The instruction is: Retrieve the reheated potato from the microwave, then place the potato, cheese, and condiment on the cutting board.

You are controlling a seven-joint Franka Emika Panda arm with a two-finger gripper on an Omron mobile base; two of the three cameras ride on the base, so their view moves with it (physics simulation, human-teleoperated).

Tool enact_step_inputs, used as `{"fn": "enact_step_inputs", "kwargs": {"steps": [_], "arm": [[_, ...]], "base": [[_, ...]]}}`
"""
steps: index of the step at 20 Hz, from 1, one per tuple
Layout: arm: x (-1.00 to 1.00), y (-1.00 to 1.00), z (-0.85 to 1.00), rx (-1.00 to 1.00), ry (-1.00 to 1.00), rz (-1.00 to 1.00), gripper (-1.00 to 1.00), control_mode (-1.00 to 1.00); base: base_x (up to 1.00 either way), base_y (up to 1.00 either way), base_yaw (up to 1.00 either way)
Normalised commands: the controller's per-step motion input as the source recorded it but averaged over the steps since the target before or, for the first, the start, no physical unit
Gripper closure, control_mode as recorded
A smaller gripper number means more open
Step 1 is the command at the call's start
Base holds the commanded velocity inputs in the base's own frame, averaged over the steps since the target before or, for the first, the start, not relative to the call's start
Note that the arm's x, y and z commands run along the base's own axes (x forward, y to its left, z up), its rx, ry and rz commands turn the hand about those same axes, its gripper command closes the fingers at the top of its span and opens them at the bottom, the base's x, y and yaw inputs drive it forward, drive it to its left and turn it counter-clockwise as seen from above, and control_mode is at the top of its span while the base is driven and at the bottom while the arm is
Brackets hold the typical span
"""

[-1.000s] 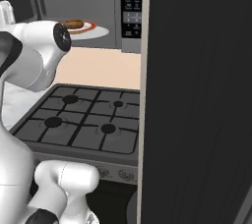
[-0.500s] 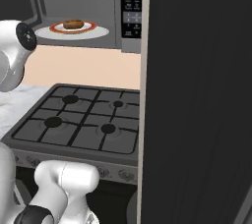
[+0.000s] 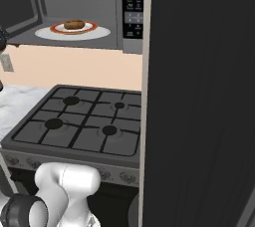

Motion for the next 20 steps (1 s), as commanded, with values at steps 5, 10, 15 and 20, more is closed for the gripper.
{"fn": "enact_step_inputs", "kwargs": {"steps": [5, 10, 15, 20], "arm": [[0.31, -0.01, 0.0, -0.19, 0.0, -0.02, -1.0, -1.0], [0.17, -0.43, 0.02, -0.16, 0.0, 0.0, -1.0, -1.0], [0.07, -0.5, 0.05, -0.08, -0.03, 0.0, -1.0, -1.0], [0.02, -0.52, -0.14, -0.01, -0.27, 0.0, -1.0, -1.0]], "base": [[0.0, 0.0, 0.0], [0.0, 0.0, 0.0], [0.0, 0.0, 0.0], [0.0, 0.0, 0.0]]}}
